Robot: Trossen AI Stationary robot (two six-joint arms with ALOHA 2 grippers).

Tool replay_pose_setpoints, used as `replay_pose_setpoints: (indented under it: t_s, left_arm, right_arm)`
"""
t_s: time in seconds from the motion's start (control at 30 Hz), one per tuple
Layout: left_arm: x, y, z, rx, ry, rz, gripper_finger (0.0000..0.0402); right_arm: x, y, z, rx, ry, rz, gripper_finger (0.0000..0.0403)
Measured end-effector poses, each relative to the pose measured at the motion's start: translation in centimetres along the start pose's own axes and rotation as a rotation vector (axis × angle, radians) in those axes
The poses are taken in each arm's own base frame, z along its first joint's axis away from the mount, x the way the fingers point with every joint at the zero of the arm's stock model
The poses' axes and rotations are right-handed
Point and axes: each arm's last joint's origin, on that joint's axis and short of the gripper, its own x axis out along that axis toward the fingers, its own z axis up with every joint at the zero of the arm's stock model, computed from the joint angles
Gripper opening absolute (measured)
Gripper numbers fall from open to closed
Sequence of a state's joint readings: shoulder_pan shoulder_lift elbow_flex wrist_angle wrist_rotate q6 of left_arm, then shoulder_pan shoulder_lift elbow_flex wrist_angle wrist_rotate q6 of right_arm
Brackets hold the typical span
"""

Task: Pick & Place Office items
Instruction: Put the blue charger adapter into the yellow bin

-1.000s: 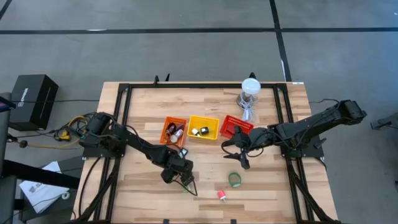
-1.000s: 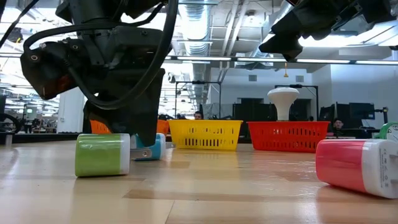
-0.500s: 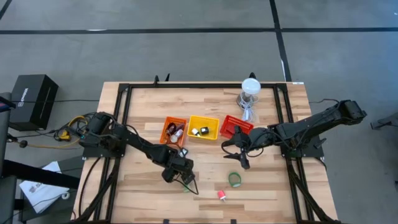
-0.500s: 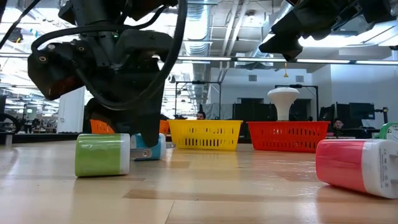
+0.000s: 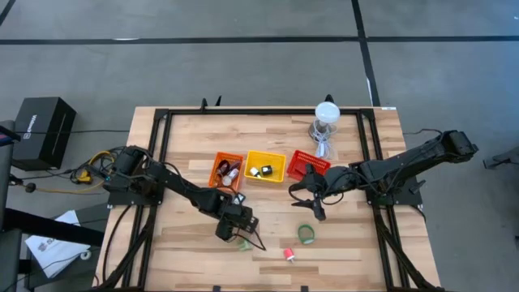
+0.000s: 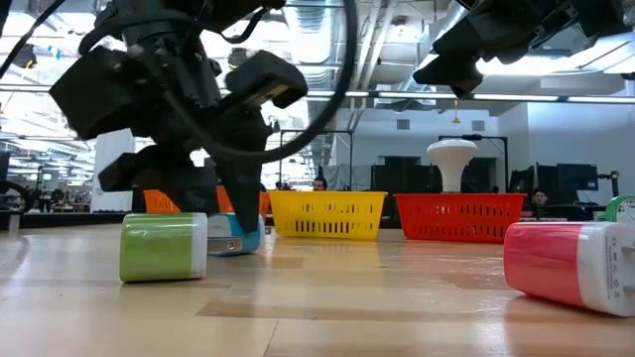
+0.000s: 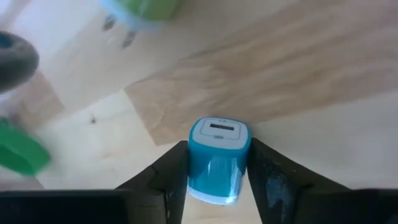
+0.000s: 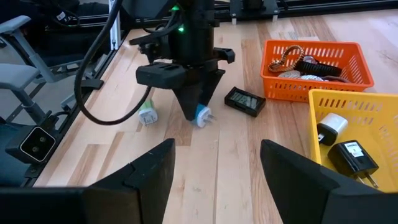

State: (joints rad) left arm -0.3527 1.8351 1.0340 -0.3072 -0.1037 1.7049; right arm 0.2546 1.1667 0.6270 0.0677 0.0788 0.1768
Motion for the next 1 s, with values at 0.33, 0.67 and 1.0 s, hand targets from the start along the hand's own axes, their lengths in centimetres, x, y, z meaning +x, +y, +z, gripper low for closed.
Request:
replay_pose_setpoints:
  t_s: [0.33, 0.67, 1.0]
  left_arm:
    - [-1.2, 1.5, -1.0, -0.372, 0.097, 0.166, 0.0139]
    - [-6.7, 0.6, -10.5, -1.163, 0.212, 0.443, 0.0140]
    - [-7.0, -4.1, -18.9, -1.904, -0.048, 0.472, 0.0142]
  right_arm:
    - [0.0, 0.0, 0.0, 0.000, 0.000, 0.000, 0.0228]
    - [0.0, 0.0, 0.1, 0.001, -0.008, 0.001, 0.0228]
    - [0.0, 0.0, 0.2, 0.002, -0.022, 0.003, 0.0228]
